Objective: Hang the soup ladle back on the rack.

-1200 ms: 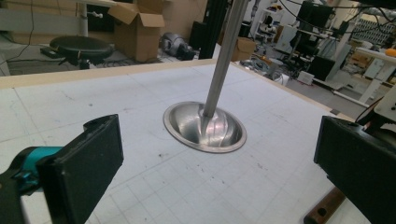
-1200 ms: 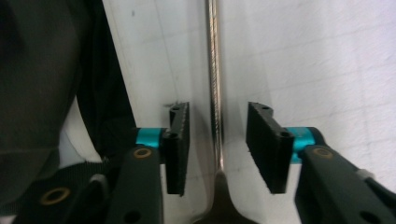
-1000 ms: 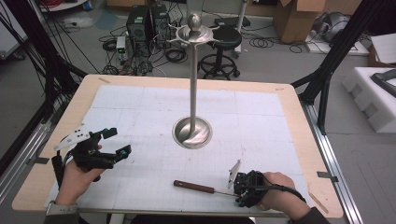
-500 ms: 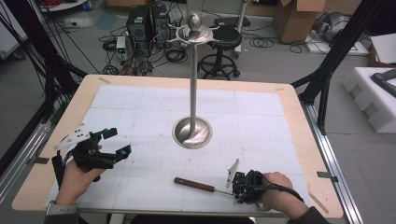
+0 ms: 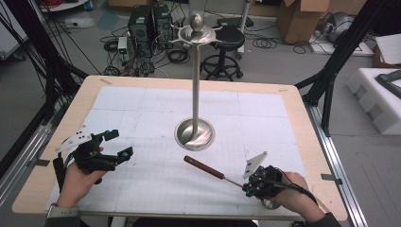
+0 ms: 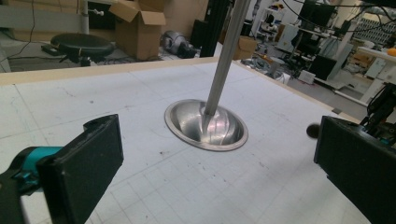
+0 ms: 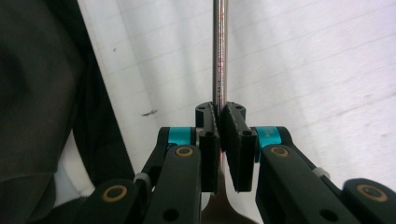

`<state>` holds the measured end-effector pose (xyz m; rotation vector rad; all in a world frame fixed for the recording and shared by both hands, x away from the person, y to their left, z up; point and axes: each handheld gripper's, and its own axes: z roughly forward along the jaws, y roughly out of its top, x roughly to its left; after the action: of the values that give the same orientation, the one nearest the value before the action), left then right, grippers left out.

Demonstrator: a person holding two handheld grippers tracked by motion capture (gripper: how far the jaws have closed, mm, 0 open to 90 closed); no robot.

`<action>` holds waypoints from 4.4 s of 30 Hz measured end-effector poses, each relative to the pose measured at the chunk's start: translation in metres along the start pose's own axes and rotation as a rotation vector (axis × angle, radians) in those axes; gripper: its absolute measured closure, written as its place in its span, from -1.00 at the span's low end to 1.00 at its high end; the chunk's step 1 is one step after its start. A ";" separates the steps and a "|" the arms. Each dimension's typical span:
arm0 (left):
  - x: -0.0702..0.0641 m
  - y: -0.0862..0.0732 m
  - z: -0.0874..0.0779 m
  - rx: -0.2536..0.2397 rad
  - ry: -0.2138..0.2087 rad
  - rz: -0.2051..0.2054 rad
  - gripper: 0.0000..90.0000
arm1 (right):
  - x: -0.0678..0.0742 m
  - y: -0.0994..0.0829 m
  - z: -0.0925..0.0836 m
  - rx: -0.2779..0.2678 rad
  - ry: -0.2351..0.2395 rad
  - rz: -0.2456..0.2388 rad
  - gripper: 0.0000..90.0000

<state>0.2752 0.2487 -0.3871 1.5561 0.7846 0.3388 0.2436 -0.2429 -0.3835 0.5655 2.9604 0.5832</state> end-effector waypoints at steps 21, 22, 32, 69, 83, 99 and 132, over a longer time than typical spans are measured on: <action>-0.001 0.002 -0.003 -0.027 0.001 0.002 -0.96 | -0.021 -0.015 -0.030 -0.429 0.022 0.136 0.87; -0.001 0.003 -0.003 -0.029 0.002 0.002 -0.96 | -0.022 -0.014 -0.031 -0.444 0.017 0.135 0.87; -0.001 0.003 -0.004 -0.030 -0.002 0.002 -0.96 | -0.031 -0.009 -0.043 -0.568 -0.029 0.160 0.87; 0.001 0.003 -0.007 -0.037 0.000 -0.006 -0.96 | -0.078 0.028 -0.087 -0.790 0.014 0.092 0.87; 0.002 0.004 -0.010 -0.044 0.002 -0.004 -0.96 | -0.093 0.040 -0.091 -0.870 -0.018 0.162 0.87; 0.003 0.005 -0.014 -0.051 0.002 -0.007 -0.96 | -0.102 0.065 -0.086 -0.843 -0.011 0.186 0.87; 0.005 0.004 -0.017 -0.054 0.011 -0.012 -0.96 | -0.104 0.085 -0.074 -0.828 0.010 0.164 0.87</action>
<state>0.2697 0.2647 -0.3815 1.4999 0.7869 0.3575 0.3589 -0.2336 -0.2831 0.6833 2.3484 1.6800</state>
